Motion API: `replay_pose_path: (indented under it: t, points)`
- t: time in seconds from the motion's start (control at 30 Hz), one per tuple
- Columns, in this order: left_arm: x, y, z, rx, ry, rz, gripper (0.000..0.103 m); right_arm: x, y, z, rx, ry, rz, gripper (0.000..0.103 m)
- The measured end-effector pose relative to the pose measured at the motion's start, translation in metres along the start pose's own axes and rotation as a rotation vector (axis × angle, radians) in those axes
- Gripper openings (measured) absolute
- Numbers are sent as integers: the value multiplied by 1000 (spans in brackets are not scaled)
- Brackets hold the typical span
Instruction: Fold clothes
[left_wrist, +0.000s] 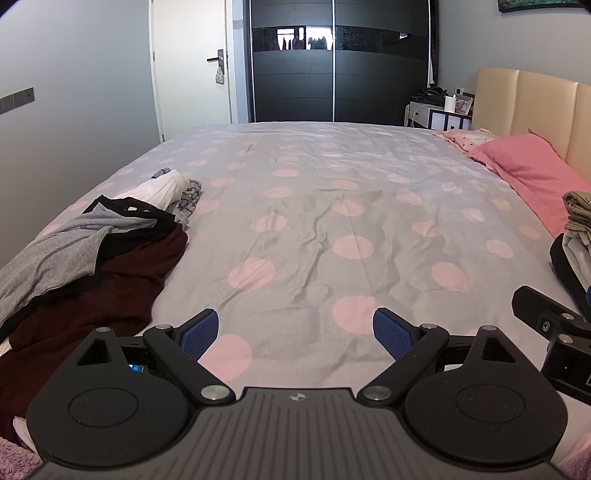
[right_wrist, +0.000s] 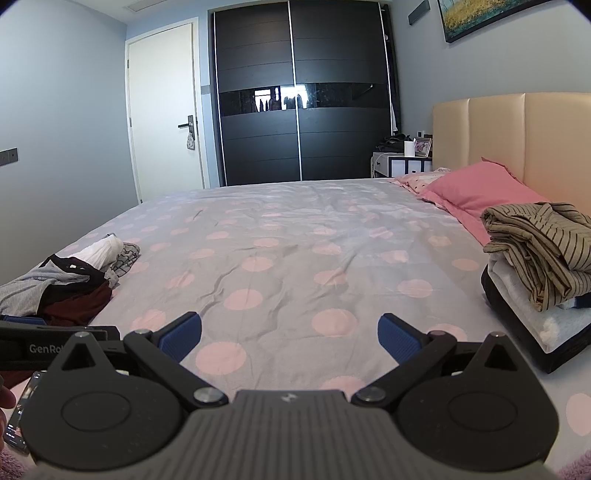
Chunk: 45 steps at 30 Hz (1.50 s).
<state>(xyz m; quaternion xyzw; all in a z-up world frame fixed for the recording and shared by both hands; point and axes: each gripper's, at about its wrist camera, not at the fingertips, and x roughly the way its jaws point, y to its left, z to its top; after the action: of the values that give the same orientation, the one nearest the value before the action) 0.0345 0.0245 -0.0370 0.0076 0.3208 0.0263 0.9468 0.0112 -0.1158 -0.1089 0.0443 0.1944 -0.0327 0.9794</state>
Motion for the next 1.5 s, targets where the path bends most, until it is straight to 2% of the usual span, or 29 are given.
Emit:
replay_pose_path:
  t: [0.5, 0.73, 0.83, 0.93, 1.07, 1.13, 1.27, 1.43, 1.5]
  points:
    - [1, 3, 0, 5, 7, 14, 92, -2, -7, 4, -2, 23, 33, 103]
    - [-4, 19, 19, 9, 10, 12, 92, -3, -17, 44, -25, 120, 121, 103]
    - [4, 37, 31, -40, 56, -33, 92, 2, -21, 67, -90, 170, 197, 103]
    - [18, 55, 43, -21, 100, -28, 92, 13, -29, 91, -150, 187, 232, 103]
    - [40, 86, 56, 14, 117, 38, 91, 30, -37, 118, -173, 173, 241, 103]
    - [55, 107, 62, 10, 119, 104, 80, 39, -39, 125, -174, 150, 246, 103]
    - [91, 157, 73, -28, 129, 231, 79, 55, -42, 126, -198, 111, 242, 103]
    - [149, 219, 74, -83, 129, 381, 76, 80, -53, 117, -189, 179, 233, 103]
    - [175, 239, 68, -90, 133, 398, 76, 87, -58, 112, -184, 203, 212, 103]
